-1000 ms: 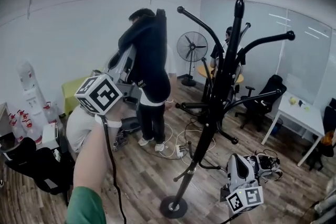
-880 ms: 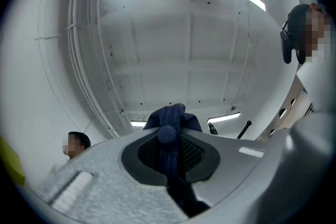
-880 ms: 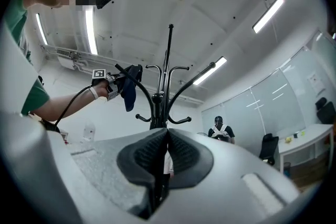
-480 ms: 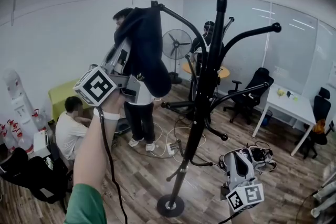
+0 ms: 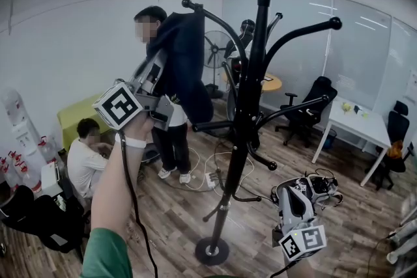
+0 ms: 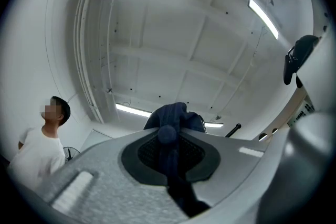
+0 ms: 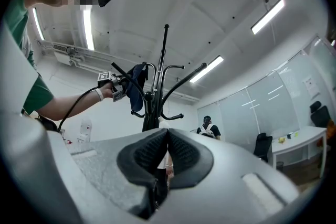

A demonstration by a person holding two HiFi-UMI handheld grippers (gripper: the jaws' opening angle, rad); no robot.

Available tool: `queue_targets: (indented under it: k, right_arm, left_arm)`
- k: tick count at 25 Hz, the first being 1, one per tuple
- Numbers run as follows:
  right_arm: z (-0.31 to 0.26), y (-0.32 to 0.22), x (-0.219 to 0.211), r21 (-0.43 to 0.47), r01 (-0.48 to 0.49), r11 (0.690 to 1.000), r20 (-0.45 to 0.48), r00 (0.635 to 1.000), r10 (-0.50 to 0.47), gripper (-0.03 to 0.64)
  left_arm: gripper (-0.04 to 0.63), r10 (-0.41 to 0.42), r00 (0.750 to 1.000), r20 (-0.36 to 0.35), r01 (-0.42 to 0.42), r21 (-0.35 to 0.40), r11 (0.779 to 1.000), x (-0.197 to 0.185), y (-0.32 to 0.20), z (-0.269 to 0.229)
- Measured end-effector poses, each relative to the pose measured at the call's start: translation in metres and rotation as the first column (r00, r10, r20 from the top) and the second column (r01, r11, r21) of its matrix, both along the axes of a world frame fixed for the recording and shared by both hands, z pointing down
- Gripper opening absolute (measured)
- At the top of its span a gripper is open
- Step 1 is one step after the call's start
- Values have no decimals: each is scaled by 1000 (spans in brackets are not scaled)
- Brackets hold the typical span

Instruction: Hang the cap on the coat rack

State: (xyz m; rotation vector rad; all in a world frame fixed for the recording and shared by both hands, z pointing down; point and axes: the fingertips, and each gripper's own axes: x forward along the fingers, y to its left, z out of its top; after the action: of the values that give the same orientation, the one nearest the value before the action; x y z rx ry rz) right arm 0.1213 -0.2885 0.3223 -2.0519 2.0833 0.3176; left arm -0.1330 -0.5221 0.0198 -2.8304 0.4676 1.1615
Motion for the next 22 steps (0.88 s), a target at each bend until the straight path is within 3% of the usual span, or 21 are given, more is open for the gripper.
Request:
queue_targets:
  k: [4,10,15,17,22]
  right_arm:
    - [8,-2,2,-22,5,1000,4,1000,-5,3]
    - [19,-8,4,-50,22,999,25,999,-20,3]
    - [29,-5,8,-72,26,997,33,999,-24,3]
    - [30,-3,13,-76,23,997,39,999,-20,3]
    - [33,-2,20,-81,32,996,46,999,-28,3]
  left_arm:
    - [23,-1,1000,-27,1,-4,1000,-1,4,4]
    - [23,-15,999,44,14,26,1000,19,10,-5]
    - [23,-35,997,61,31,65,997,19,18,-8]
    - [23,-21,997,68,19,36,999,23,19,-8]
    - [23,125,992,14,-122,-113,986,33,25,1]
